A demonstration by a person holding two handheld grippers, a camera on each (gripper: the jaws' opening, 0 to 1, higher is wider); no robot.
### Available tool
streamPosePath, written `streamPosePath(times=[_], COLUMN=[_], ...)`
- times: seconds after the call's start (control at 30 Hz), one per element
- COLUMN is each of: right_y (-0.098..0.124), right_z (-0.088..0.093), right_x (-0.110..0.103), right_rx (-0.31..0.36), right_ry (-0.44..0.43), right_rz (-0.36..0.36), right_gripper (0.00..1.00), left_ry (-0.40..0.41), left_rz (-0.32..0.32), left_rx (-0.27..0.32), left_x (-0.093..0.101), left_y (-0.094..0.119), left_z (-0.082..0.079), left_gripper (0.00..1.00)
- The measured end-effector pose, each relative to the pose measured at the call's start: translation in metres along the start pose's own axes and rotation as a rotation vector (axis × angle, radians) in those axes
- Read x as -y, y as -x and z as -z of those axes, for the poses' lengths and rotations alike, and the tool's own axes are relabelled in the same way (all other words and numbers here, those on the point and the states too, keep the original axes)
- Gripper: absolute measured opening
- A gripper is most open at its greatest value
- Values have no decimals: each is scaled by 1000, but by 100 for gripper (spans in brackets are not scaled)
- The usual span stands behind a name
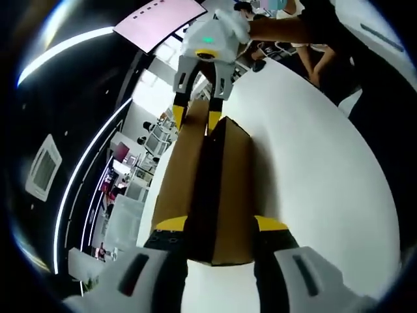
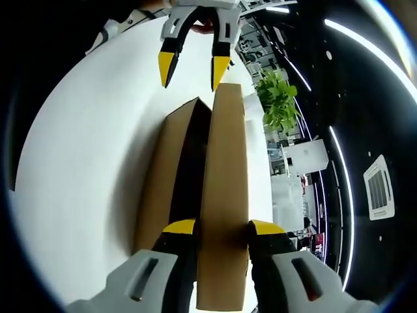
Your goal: Operate the shoe box by opening the lid, removing the specified soft item, and placing it in the target area until the item is outside and the box remains undamaged.
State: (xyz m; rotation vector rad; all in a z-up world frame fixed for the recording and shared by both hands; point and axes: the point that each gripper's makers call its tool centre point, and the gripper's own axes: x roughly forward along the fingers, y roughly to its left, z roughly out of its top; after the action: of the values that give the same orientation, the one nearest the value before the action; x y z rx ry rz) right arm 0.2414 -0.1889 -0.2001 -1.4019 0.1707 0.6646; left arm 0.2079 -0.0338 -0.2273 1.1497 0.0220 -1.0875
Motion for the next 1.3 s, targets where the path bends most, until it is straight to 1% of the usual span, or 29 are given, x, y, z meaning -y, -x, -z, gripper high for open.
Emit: streamPosePath(times=[0.33, 0.43, 0.57, 0.7, 0.8, 1.03, 1.13, 1.17, 1.3], right_y=[0, 0, 0, 1, 1, 2, 2, 2, 2], right_z=[0, 0, 0, -1, -1, -1, -1, -1, -1], right_x=[-1, 0, 1, 2, 4, 4, 5, 4, 4], right_rx=[-5, -7, -6, -7, -5, -4, -3, -3, -3], right_ry=[7, 2, 3, 4, -1, 1, 3, 2, 3], right_rz=[2, 5, 4, 6, 14, 17, 18, 18, 18], right_gripper=[30, 30, 30, 30, 29, 29, 29, 29, 29], left_ry=[-1, -23, -29, -34, -54, -66, -117, -125, -114], left_rz=[33, 20, 18, 10, -6, -7, -25, -27, -18], left_rx=[-41, -71, -87, -100, -94, -109, -147, -151, -145], left_x=[7, 7, 7, 5, 1, -1, -4, -4, -3], left_y=[-12, -19, -25, -28, -29, -37, -39, -41, -42], left_z=[17, 24, 30, 34, 33, 35, 41, 42, 42], left_gripper=[37, 37, 37, 36, 29, 30, 29, 29, 29])
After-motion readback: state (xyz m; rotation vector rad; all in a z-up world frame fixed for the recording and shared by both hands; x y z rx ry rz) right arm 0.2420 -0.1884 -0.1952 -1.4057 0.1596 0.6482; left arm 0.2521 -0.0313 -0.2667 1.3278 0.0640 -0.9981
